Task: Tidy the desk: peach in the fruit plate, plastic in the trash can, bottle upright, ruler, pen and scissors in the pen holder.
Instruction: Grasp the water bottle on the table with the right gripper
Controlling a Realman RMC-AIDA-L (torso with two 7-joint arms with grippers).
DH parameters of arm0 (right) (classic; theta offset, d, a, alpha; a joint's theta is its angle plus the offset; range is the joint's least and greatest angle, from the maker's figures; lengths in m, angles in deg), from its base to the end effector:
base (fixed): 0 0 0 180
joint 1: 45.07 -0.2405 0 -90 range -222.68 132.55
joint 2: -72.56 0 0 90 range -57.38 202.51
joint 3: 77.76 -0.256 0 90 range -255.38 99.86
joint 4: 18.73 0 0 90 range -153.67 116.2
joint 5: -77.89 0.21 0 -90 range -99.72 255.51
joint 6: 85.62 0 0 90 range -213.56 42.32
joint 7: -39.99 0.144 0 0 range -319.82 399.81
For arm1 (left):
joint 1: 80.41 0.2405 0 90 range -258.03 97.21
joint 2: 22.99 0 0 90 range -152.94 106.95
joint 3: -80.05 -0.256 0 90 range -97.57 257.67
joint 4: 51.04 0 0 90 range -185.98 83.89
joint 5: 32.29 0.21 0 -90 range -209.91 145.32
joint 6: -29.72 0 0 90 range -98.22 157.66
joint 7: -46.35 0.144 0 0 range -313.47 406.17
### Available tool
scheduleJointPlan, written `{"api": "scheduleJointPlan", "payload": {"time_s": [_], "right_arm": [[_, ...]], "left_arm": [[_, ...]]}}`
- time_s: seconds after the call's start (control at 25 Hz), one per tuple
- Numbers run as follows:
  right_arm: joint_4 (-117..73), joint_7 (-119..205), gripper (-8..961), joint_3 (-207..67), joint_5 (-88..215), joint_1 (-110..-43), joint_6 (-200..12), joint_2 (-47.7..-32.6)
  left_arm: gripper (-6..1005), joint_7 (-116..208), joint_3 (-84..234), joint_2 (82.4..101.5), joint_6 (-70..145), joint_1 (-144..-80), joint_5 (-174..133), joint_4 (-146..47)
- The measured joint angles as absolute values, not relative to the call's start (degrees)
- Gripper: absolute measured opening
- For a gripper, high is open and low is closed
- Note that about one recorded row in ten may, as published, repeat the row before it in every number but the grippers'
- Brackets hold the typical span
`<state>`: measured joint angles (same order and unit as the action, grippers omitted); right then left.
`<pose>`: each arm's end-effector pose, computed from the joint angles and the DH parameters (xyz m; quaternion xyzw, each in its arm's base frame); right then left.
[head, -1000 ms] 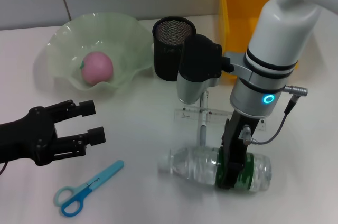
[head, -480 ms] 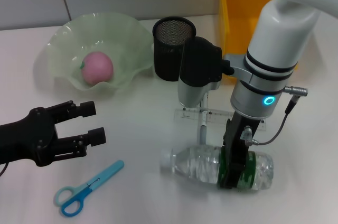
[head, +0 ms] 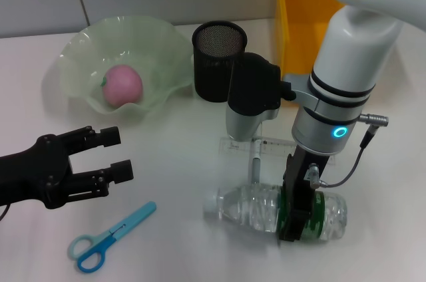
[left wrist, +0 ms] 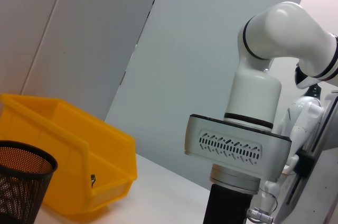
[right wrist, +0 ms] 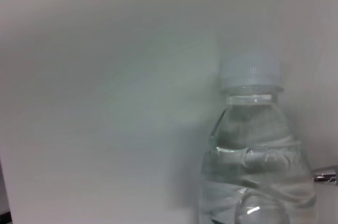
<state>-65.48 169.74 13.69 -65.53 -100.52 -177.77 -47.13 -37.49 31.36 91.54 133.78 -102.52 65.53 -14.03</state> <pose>0.1564 0.3464 -0.0734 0.9324 -0.1456 0.3281 0.0415 -0.2662 0.2799 0.0310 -0.9078 -0.2367 -0.3439 0.0396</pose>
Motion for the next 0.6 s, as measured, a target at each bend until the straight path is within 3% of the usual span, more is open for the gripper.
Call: {"api": "scheduleJointPlan", "payload": {"time_s": [0.6], "right_arm": [[-65.5,169.6,761,14.5,-65.5,-100.3,-177.6,-47.14]], "left_arm": [[765,-37.5,31.4,91.63,133.8,-102.6,65.5,-14.0]]}}
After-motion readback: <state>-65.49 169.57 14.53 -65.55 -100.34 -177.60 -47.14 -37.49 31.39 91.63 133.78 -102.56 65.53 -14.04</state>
